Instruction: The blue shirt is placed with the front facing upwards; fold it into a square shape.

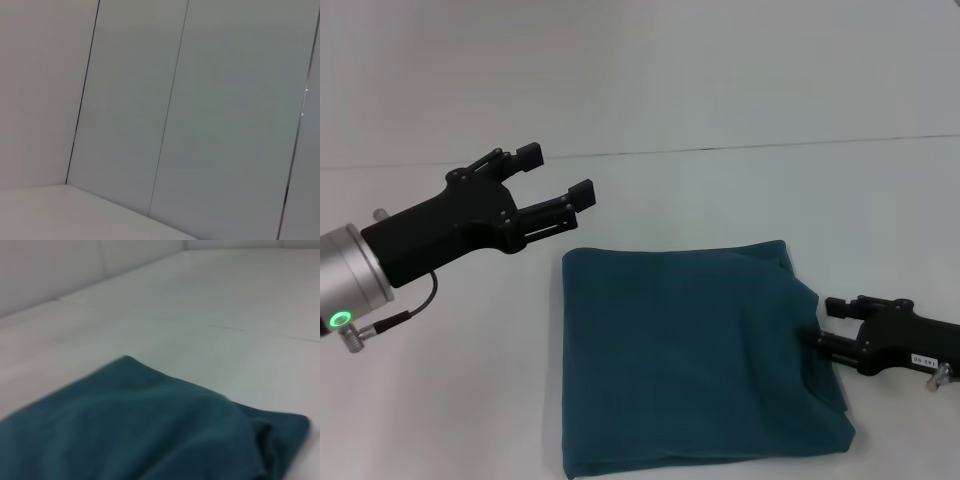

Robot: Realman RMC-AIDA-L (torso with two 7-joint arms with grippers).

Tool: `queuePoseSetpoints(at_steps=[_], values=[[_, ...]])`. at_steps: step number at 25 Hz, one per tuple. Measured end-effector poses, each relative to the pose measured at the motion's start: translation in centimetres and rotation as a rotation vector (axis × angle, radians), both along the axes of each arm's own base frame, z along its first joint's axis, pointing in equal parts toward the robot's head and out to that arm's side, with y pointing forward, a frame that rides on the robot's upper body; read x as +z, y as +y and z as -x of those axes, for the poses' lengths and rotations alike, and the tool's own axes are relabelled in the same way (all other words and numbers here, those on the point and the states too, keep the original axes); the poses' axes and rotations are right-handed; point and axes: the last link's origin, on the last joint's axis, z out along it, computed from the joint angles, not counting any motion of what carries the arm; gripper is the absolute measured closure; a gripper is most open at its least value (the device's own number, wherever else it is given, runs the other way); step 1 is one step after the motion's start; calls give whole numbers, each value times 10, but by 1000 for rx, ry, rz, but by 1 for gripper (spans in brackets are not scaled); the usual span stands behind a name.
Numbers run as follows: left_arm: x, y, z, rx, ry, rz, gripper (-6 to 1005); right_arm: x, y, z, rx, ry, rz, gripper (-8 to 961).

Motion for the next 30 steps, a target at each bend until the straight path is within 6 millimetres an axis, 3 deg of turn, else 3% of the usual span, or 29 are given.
queuePoseSetpoints(at_steps=[5,11,20,26,30], values=[[-1,0,-1,-4,0,0,49,11,5,1,2,36,-78,331],[-2,-1,-1,-5,1,3,49,14,7,17,72,106,-78,330],[-1,-2,-1,-7,-12,4,50,-9,6,32,119,126,28,331],[-1,-2,-1,-11,-14,3,49,-25,3,23,74,69,65,330],[-2,-2,-1,-9,-15,6,49,-26,0,17,53,54,61,327]])
